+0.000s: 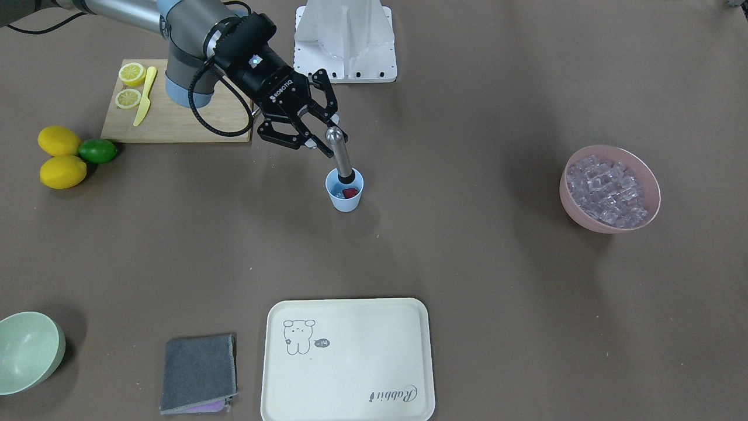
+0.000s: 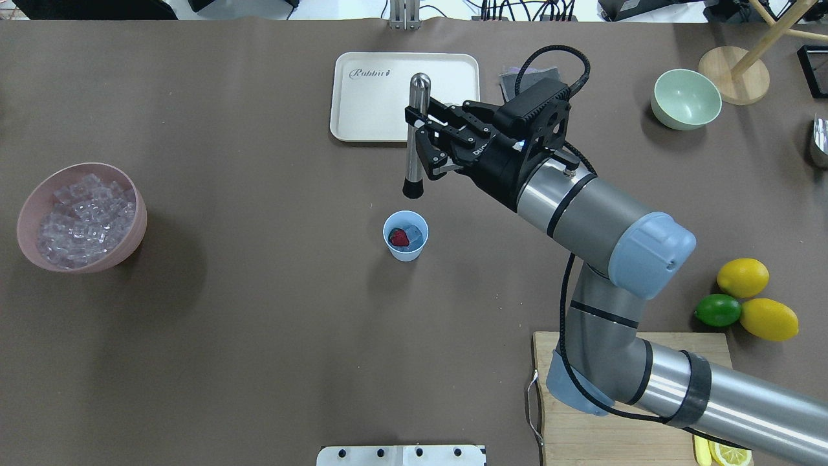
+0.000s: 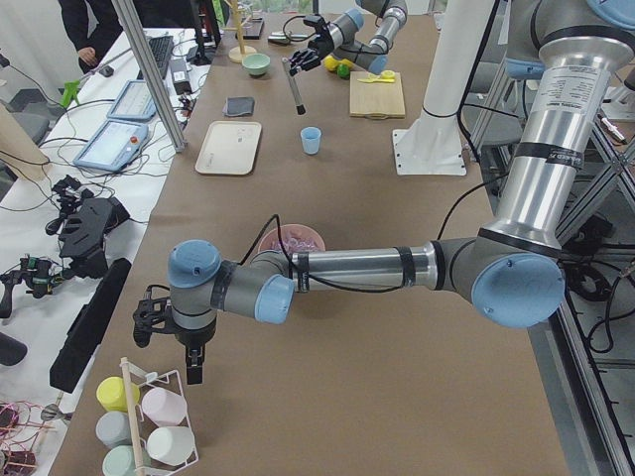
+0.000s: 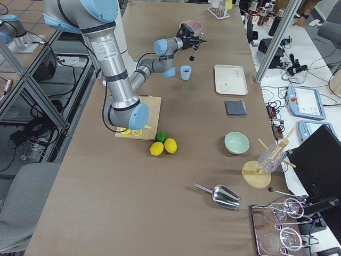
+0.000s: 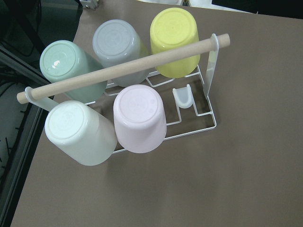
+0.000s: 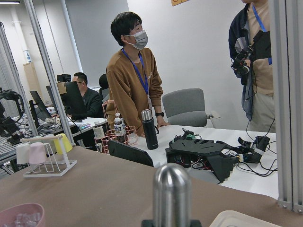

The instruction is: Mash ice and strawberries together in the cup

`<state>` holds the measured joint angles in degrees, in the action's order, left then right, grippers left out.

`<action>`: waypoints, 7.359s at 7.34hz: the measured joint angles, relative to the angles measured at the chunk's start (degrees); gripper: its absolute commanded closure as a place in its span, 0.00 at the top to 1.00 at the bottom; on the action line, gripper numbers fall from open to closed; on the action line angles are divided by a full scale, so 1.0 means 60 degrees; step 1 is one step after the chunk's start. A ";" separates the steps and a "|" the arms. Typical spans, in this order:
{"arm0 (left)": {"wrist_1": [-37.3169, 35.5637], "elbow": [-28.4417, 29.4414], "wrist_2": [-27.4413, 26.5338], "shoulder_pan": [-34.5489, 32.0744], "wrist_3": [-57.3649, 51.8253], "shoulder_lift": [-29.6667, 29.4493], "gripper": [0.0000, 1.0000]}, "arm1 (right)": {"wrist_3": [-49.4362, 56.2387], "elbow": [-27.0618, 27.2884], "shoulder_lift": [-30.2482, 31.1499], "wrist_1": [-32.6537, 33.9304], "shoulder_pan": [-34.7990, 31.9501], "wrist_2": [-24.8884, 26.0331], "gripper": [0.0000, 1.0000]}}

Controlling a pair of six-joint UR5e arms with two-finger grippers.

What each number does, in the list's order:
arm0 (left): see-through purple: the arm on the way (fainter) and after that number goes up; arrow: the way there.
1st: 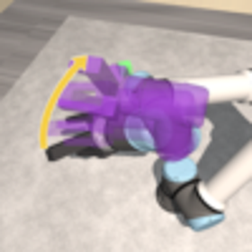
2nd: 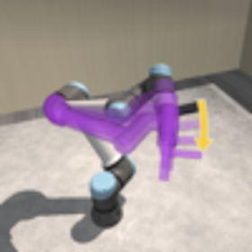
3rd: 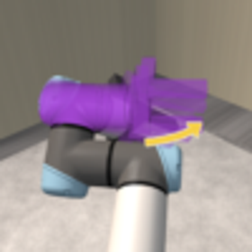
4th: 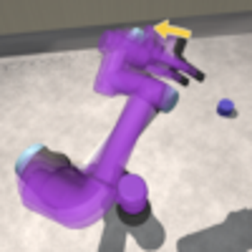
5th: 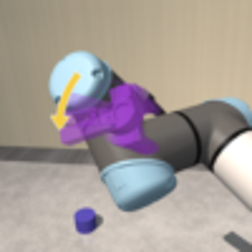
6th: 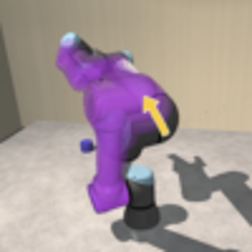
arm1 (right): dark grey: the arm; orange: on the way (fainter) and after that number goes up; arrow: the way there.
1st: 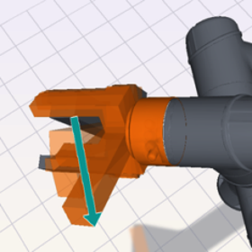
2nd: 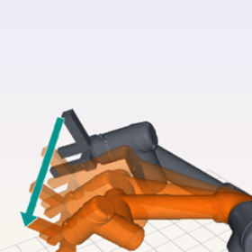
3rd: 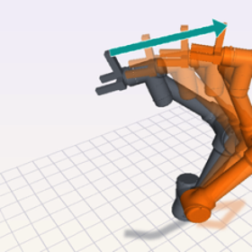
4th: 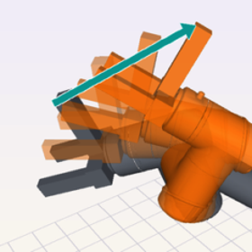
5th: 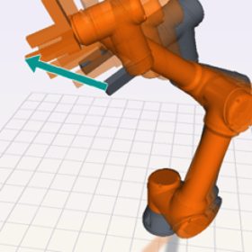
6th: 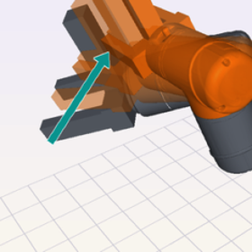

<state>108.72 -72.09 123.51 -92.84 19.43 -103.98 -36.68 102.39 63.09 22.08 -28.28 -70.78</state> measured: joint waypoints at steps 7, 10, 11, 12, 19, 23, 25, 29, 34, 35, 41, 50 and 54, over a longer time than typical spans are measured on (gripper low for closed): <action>0.0417 0.0098 -0.0001 0.0118 -0.0004 -0.0189 0.98 | -0.1626 0.0555 0.0363 0.4503 -0.1827 -0.2191 0.00; 0.0457 0.0115 -0.0007 0.0122 -0.0010 -0.0240 0.98 | -0.1734 0.0456 0.0396 0.6497 -0.3231 -0.4960 0.00; 0.0492 0.0101 -0.0013 0.0122 -0.0013 -0.0241 0.98 | -0.1737 0.0230 0.0421 0.6841 -0.3487 -0.5571 0.00; 0.0532 0.0083 -0.0016 0.0122 -0.0014 -0.0243 0.98 | -0.1738 -0.0157 0.0477 0.7048 -0.3690 -0.6221 0.00; 0.1161 0.0028 -0.0022 0.0122 -0.0009 -0.0287 0.98 | -0.1652 -0.1947 0.0602 1.0887 -0.5069 -0.9877 0.00; 0.1300 -0.0044 -0.0021 0.0122 0.0032 -0.0343 0.98 | -0.0347 -0.2546 0.1021 1.0906 -0.5038 -0.9959 0.00; 0.1298 -0.0102 -0.0031 0.0122 0.0042 -0.0349 0.98 | -0.0068 -0.2928 0.1017 1.0897 -0.4958 -0.9957 0.00; 0.1287 -0.0169 -0.0033 0.0171 0.0063 -0.0429 0.98 | 0.0046 -0.3373 0.0971 1.0895 -0.4881 -0.9943 0.00; 0.1275 -0.0145 -0.0046 0.0360 0.0073 -0.0523 0.98 | -0.0040 -0.4156 0.0859 0.9850 -0.4752 -0.9922 1.00; 0.1272 -0.0145 -0.0047 0.0365 0.0073 -0.0530 0.98 | -0.0068 -0.4171 0.0852 0.9744 -0.4751 -0.9914 1.00; 0.1187 -0.0125 -0.0047 0.0371 0.0097 -0.0645 0.98 | -0.0018 -0.3983 0.0737 0.9594 -0.4979 -0.9968 1.00; 0.1220 -0.0360 0.0608 0.0381 0.0062 -0.0885 0.98 | 0.2988 -0.3406 0.2140 0.9913 -0.8345 -1.1072 1.00; 0.1300 -0.0879 0.1265 0.0417 0.0041 -0.0446 0.98 | 0.4678 -0.3182 0.3500 1.0262 -1.0022 -1.1075 1.00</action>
<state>116.52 -77.36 131.10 -90.34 19.67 -106.66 -8.61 83.30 84.09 83.65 -88.41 -137.23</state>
